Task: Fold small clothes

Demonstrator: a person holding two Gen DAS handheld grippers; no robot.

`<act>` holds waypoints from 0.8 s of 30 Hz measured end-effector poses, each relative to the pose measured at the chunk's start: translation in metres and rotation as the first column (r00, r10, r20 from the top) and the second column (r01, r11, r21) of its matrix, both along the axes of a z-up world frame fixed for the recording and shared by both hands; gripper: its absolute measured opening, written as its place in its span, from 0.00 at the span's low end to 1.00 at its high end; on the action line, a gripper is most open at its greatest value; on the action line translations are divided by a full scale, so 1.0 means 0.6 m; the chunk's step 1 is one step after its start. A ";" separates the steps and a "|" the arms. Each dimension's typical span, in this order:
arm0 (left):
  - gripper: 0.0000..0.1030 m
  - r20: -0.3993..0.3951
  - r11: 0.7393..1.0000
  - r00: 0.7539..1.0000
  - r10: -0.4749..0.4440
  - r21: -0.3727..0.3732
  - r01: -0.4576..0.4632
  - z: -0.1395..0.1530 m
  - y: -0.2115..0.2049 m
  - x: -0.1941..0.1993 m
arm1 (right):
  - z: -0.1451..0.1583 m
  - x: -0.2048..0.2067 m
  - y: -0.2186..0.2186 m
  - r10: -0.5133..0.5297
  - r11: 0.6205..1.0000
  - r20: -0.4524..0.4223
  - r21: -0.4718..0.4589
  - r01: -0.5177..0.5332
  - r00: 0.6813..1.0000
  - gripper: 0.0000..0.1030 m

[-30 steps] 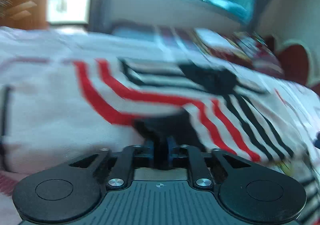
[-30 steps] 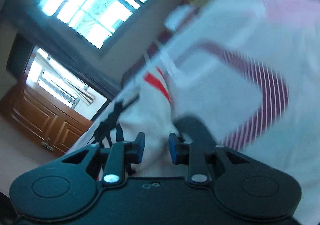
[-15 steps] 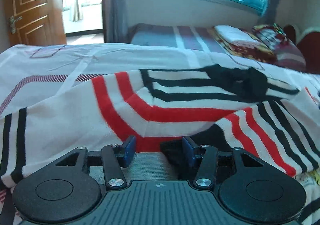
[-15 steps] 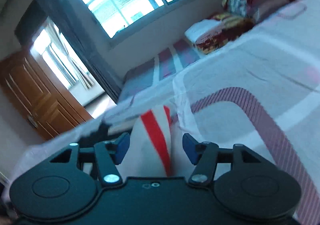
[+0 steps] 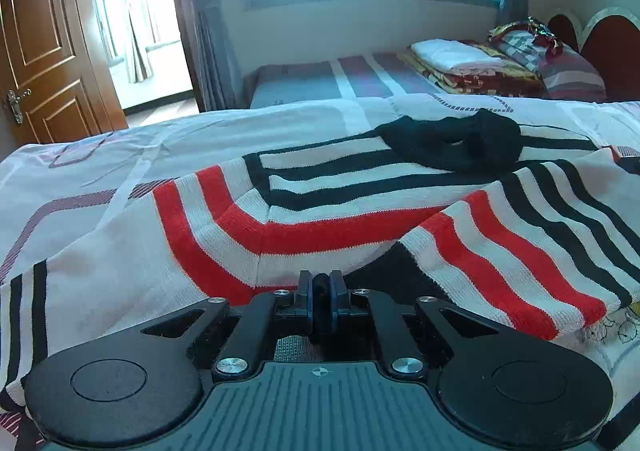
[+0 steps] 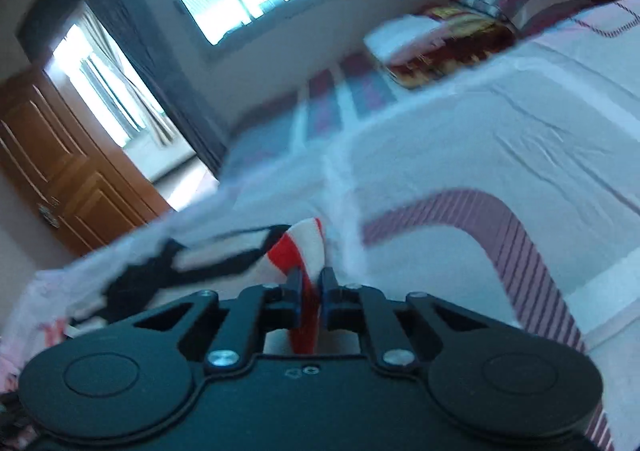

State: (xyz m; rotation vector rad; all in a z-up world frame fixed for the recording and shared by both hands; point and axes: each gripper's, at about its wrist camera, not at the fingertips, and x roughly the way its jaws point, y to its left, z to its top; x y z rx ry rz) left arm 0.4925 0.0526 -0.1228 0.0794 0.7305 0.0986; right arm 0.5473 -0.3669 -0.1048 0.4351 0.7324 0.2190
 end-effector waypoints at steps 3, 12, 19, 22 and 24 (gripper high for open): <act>0.08 -0.001 1.000 1.000 -0.026 -0.012 0.026 0.001 0.008 0.003 | -0.004 0.000 -0.003 -0.018 1.000 0.003 0.019 0.018 1.000 0.07; 0.50 0.153 0.991 0.981 -0.121 -0.040 0.129 0.054 -0.067 -0.036 | 0.067 -0.110 0.091 0.172 0.952 0.114 -0.276 -0.135 0.978 0.20; 0.66 0.076 0.993 0.994 -0.084 -0.076 0.090 -0.008 -0.051 -0.032 | 0.046 -0.145 0.140 0.187 0.884 0.074 -0.447 -0.135 0.979 0.20; 0.68 0.094 0.996 0.993 -0.072 -0.046 0.076 0.007 -0.052 -0.052 | 0.073 -0.179 0.142 0.194 0.899 0.144 -0.421 -0.117 0.970 0.27; 0.72 0.047 0.996 0.996 -0.077 -0.049 0.079 -0.007 -0.056 -0.054 | 0.062 -0.189 0.150 0.207 0.889 0.103 -0.435 -0.143 0.973 0.29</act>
